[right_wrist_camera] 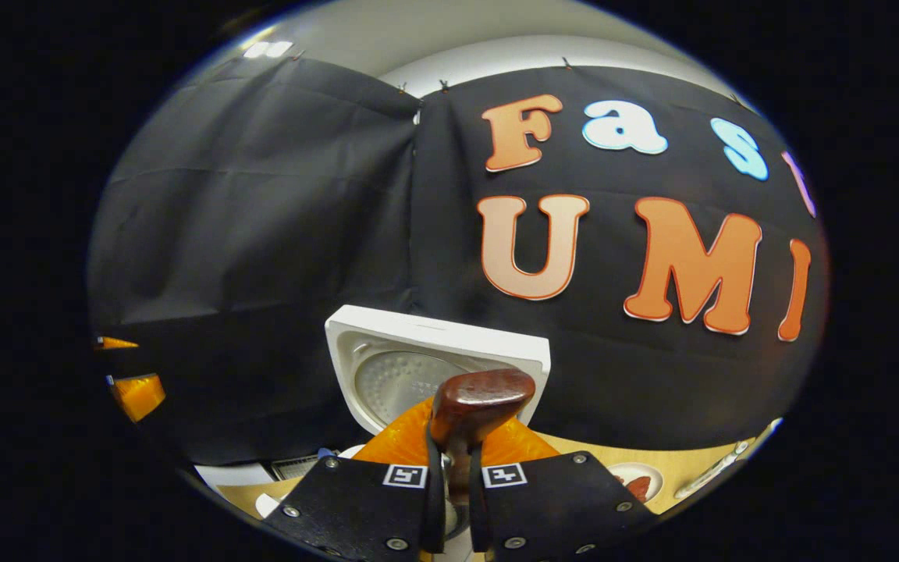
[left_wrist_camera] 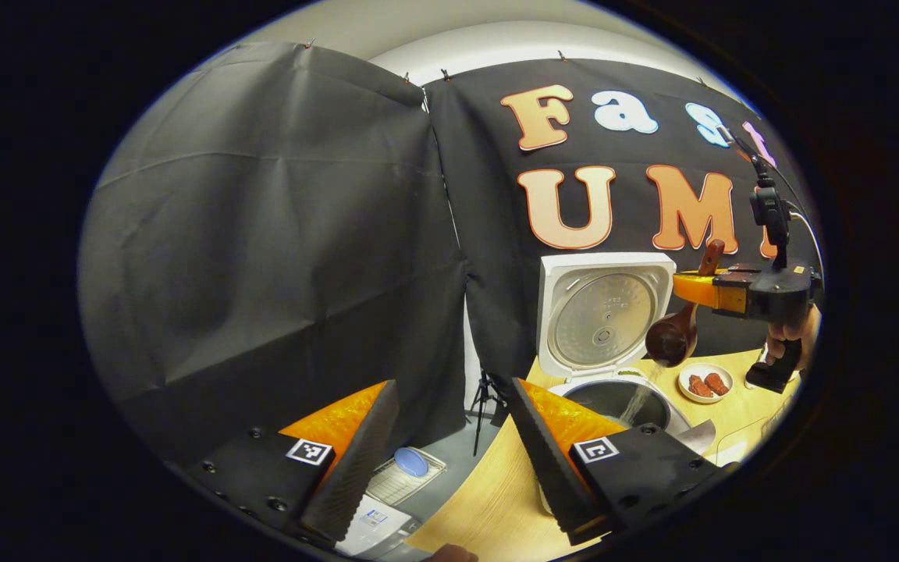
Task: Close the left gripper, press the button to open the rice cooker; take a wooden spoon from the chopstick holder with the right hand, scoop a spoonful of rice and pour it into the rice cooker, then put the wooden spoon back into the chopstick holder.
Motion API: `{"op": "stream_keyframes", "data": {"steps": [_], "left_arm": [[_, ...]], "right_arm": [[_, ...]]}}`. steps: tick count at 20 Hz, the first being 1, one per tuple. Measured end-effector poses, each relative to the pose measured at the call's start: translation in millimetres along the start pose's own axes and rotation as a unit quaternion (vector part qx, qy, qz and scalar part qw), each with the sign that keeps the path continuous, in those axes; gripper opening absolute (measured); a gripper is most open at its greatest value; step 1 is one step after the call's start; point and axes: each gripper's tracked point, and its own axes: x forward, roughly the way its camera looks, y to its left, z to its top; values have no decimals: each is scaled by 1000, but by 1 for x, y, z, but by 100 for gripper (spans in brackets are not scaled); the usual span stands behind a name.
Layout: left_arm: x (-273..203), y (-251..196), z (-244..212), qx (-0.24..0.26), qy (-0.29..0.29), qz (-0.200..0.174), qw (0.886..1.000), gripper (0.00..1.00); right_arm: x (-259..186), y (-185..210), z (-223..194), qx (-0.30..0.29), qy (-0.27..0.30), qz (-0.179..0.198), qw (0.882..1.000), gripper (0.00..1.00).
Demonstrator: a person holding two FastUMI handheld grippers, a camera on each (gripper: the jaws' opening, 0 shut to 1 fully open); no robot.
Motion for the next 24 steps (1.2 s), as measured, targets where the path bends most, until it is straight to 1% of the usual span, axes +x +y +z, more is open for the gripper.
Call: {"op": "stream_keyframes", "data": {"steps": [2, 4, 5, 8, 9, 11, 13, 14, 15, 16, 17, 19, 20, 21, 22, 23, 24], "left_arm": [[-3, -3, 2, 7, -5, 4, 1000, 97], [-9, -10, 8, 8, -11, 11, 1000, 97], [-14, -15, 11, 6, -14, 13, 1000, 97], [-27, -34, 13, -2, -16, 10, 1000, 97], [-30, -39, 16, 2, -18, 11, 1000, 94], [-34, -52, 19, 10, -20, 10, 1000, 94], [-36, -67, 23, 9, -22, 5, 1000, 94], [-39, -75, 24, 7, -22, 3, 1000, 94], [-40, -85, 27, 5, -22, 0, 1000, 94], [-41, -93, 30, 5, -23, -3, 1000, 97], [-42, -102, 31, 6, -24, -7, 1000, 97], [-45, -117, 35, 11, -28, -12, 999, 97], [-46, -125, 38, 12, -30, -17, 999, 94], [-48, -133, 39, 14, -31, -22, 999, 94], [-48, -142, 41, 15, -32, -26, 999, 97], [-48, -149, 44, 16, -32, -30, 999, 97], [-48, -157, 46, 17, -33, -33, 999, 94]], "right_arm": [[-8, 6, 4, -16, -10, 12, 1000, 12], [-16, 6, 8, -9, -18, 24, 1000, 12], [-20, 2, 13, 1, -22, 26, 999, 12], [-35, -17, 18, 58, -26, 24, 998, 12], [-42, -26, 20, 72, -25, 26, 997, 12], [-57, -49, 20, 86, -25, 20, 996, 12], [-78, -73, 14, 100, -18, 10, 995, 12], [-89, -88, 8, 108, -13, 1, 994, 7], [-101, -100, 1, 114, -7, -7, 993, 7], [-113, -114, -4, 119, -4, -17, 993, 12], [-123, -128, -12, 123, 2, -27, 992, 11], [-148, -158, -30, 129, 11, -53, 990, 11], [-160, -173, -40, 133, 17, -67, 989, 12], [-172, -187, -50, 137, 24, -82, 987, 12], [-186, -201, -62, 142, 31, -97, 985, 12], [-199, -215, -75, 148, 40, -113, 982, 12], [-212, -229, -88, 155, 47, -129, 978, 12]]}}
